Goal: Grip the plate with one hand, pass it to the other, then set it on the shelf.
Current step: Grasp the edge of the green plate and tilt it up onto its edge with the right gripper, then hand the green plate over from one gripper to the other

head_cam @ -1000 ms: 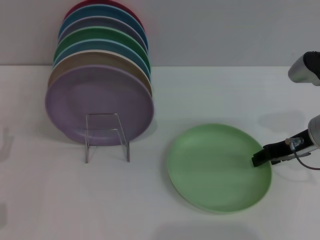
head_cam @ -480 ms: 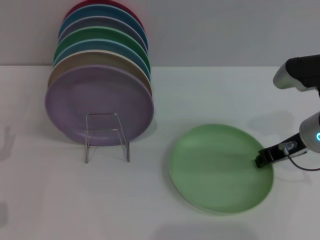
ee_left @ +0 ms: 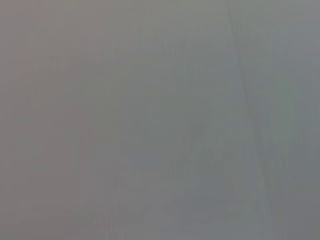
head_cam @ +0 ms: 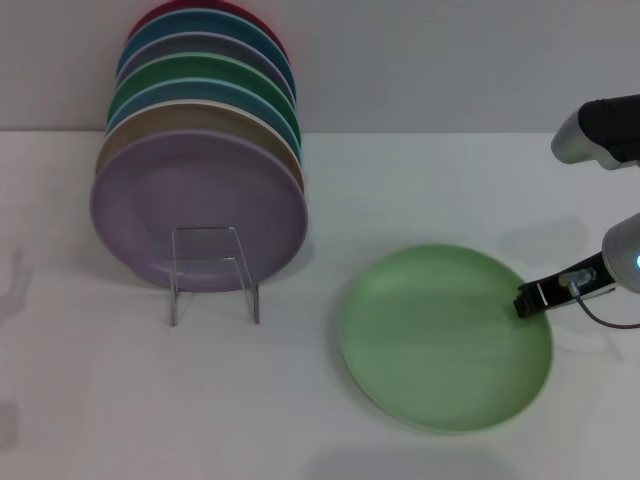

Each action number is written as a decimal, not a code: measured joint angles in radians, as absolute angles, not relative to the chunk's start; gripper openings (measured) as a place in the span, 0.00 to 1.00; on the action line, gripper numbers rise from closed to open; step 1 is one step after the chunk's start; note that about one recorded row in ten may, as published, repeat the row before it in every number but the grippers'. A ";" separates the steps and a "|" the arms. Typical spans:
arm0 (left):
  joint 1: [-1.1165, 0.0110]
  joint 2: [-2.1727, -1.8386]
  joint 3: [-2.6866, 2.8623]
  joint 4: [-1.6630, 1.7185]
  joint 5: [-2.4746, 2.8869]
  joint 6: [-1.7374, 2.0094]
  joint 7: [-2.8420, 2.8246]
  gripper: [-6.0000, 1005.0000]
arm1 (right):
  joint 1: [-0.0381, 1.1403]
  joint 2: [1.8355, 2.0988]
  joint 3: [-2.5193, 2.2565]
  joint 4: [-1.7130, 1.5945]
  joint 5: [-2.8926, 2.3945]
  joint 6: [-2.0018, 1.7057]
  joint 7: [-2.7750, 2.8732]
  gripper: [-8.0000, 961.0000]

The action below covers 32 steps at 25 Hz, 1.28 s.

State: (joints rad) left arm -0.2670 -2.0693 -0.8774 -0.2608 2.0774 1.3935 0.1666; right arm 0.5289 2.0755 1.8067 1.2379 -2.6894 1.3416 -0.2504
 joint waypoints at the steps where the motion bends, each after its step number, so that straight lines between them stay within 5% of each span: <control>1: -0.268 -2.069 -0.877 -0.261 2.076 1.393 0.167 0.86 | 0.527 2.076 1.807 1.243 -2.689 1.340 -0.253 0.11; 21: -0.224 -2.061 -0.765 -0.328 2.081 1.580 0.152 0.86 | 0.213 2.078 1.811 1.757 -2.521 1.223 -0.367 0.03; 32: -0.198 -1.902 -0.720 -0.579 2.255 1.378 0.046 0.86 | -0.059 2.089 1.739 1.758 -2.167 0.847 -0.857 0.03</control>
State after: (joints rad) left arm -0.1981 -1.9019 -0.7204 -0.5791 2.2547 1.3780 0.0458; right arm -0.0591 2.0892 1.7389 1.7578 -2.1669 0.8465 -0.8566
